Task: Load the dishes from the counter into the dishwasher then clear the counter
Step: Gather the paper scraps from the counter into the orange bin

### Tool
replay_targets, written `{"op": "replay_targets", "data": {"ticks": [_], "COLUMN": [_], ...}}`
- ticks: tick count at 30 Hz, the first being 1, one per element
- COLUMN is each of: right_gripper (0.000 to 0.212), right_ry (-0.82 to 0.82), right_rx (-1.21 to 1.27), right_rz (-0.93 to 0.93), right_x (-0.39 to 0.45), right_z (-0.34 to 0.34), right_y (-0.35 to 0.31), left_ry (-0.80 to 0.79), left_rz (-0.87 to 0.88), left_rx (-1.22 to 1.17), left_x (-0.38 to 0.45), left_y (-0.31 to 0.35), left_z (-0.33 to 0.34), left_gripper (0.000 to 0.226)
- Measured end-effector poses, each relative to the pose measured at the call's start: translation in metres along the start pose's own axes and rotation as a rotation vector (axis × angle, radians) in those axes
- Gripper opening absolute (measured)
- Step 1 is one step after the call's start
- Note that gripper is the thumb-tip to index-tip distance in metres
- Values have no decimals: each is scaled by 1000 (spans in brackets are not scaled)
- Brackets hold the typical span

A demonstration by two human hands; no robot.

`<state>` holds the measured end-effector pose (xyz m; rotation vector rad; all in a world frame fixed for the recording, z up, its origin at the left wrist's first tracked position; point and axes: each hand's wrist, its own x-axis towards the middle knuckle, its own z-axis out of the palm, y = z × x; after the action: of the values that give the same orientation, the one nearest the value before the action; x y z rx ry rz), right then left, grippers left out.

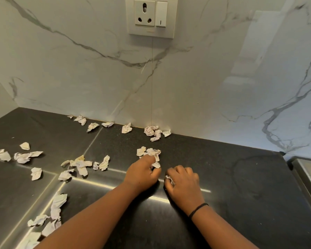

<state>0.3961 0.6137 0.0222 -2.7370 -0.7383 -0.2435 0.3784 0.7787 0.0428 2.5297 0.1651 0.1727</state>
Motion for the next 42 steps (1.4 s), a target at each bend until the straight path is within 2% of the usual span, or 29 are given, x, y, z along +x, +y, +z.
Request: {"op": "replay_targets", "data": {"ticks": [2,4,7,10,14,17,20,23,29,34,38,40,42], "right_gripper": [26,34,38,37,37,34,35,43,35,24,23,28,33], "right_ry": [18,29,44,103,41,-57,-114,-187,-426,-584,-739,-827,-896], "right_rx": [-38,-40,-15,-25,30,173,531,848,1285,1448,1451,1416,1424], "right_rz": [-39,-107,-214,-289,-256,-100,130,266,341,442,598,758,957], "right_x": [-6,-11,-19,-23,-26,-31,-39,-56,-137,-224,-306,-345,-378], "right_z": [-3,-3,-3,-4,-6,-13,-28,-36,-68,-82,-47,-19,17], "right_y": [-4,-7,-8,-7,-8,-14,-34,-73,-160,-211,-242,-248,-242], "left_ry": [25,91,163,208,336,424,496,548,638,683,737,775,748], "left_rz": [-18,-47,-150,-280,-430,-582,-775,-924,-894,-801,-860,-917,-989], "left_rx": [-99,-194,-288,-393,-618,-849,-1075,-1257,-1308,-1327,-1222,-1200,-1189], "left_x": [-15,-29,-45,-62,-79,-97,-119,-149,-240,-358,-454,-493,-521], "left_y": [-2,-4,-8,-4,12,22,26,25,26,15,0,-6,-11], "left_z": [-9,-18,-26,-35,-48,-58,-68,-73,-91,-108,-99,-80,-51], "left_gripper": [22,5,24,21,21,14,4,6,15,24,26,25,25]}}
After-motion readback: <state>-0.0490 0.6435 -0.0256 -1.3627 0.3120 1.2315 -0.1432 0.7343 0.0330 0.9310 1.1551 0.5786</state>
